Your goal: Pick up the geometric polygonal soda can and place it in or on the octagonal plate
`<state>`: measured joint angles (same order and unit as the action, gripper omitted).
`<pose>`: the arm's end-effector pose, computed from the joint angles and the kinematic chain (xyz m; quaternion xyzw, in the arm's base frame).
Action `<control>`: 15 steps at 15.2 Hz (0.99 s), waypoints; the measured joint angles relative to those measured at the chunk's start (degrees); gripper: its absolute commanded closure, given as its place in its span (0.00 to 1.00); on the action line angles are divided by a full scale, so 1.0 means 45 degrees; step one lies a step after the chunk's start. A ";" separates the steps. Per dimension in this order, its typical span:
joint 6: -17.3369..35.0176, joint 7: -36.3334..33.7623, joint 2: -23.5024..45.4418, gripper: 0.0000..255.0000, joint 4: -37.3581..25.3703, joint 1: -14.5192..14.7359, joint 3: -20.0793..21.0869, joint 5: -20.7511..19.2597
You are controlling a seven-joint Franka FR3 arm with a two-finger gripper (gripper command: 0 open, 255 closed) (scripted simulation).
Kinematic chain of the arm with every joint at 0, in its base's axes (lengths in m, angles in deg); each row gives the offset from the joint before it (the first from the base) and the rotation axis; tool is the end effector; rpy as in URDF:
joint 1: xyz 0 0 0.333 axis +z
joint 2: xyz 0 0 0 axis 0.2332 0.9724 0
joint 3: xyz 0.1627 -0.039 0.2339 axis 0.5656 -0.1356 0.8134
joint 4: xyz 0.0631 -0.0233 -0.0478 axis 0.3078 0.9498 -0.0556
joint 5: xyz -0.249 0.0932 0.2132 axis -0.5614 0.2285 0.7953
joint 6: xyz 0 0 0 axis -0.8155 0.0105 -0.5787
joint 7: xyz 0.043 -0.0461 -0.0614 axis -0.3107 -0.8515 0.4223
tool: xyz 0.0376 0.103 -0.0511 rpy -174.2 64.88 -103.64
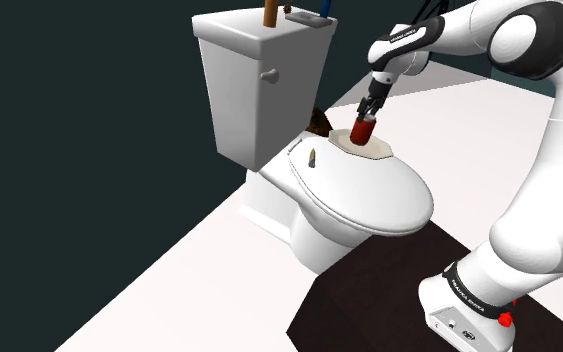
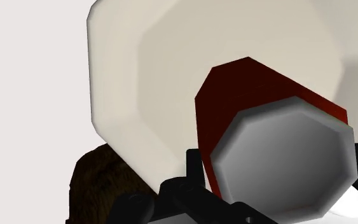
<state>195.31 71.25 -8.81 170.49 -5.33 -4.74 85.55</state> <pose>0.5401 -0.2807 0.3141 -0.9997 -0.0179 -0.0052 0.0145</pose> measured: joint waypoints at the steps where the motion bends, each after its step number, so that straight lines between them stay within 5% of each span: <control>1: 0.0046 0.0005 0.0037 1.00 0.0011 -0.0003 0.0004 0.0008; 6: 0.0092 -0.0002 0.0060 1.00 0.0028 0.0005 0.0011 0.0014; 7: 0.0094 -0.0002 0.0060 0.00 0.0029 0.0004 0.0011 0.0014; 15: -0.0317 -0.0010 -0.0186 0.00 -0.0161 -0.0009 -0.0033 -0.0047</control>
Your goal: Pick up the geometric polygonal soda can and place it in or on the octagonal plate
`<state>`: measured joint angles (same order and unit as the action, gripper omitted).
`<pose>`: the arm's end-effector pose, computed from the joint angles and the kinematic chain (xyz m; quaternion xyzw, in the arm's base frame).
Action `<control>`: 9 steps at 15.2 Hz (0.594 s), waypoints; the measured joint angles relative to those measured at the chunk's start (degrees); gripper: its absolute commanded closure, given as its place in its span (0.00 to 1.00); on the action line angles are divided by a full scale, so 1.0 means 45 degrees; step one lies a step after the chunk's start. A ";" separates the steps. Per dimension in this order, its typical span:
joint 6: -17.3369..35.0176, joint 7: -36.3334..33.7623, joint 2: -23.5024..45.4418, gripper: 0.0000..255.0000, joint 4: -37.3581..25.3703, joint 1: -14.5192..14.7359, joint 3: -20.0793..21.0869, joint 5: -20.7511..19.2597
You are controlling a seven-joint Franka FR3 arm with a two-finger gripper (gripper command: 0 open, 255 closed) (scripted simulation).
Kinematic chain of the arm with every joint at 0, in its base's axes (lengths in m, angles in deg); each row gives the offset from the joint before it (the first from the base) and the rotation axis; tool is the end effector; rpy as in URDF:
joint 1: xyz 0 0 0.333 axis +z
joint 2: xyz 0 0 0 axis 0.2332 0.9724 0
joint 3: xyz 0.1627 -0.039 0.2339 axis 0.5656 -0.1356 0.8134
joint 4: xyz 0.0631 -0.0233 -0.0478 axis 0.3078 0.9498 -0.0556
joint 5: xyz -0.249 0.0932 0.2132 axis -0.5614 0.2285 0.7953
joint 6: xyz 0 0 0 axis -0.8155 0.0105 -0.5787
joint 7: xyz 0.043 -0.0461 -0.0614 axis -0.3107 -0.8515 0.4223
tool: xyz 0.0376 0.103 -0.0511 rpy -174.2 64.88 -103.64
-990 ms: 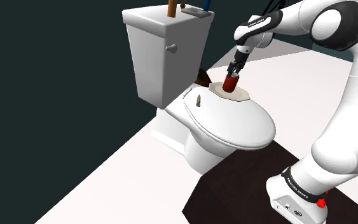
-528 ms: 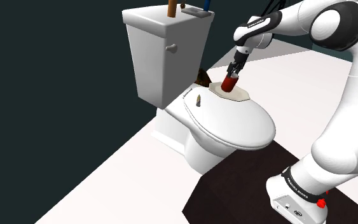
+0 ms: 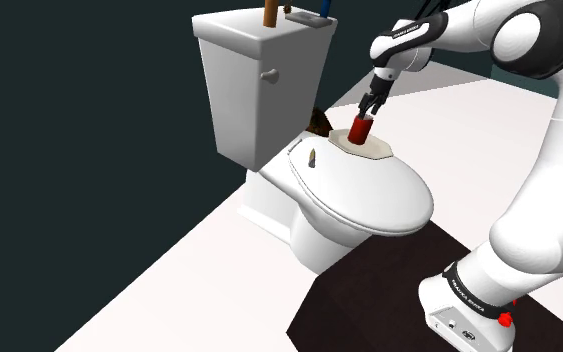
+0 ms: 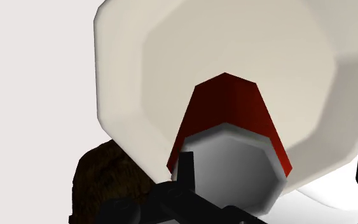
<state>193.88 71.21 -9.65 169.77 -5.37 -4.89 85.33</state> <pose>0.5396 -0.2819 0.3260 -0.9997 -0.0180 -0.0060 0.0139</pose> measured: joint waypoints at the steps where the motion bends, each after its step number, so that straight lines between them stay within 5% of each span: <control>1: -0.0257 -0.0032 -0.0216 0.00 -0.0042 0.0016 -0.0025 -0.0047; 9: -0.0904 -0.0110 -0.0449 0.00 -0.0453 0.0035 -0.0055 -0.0124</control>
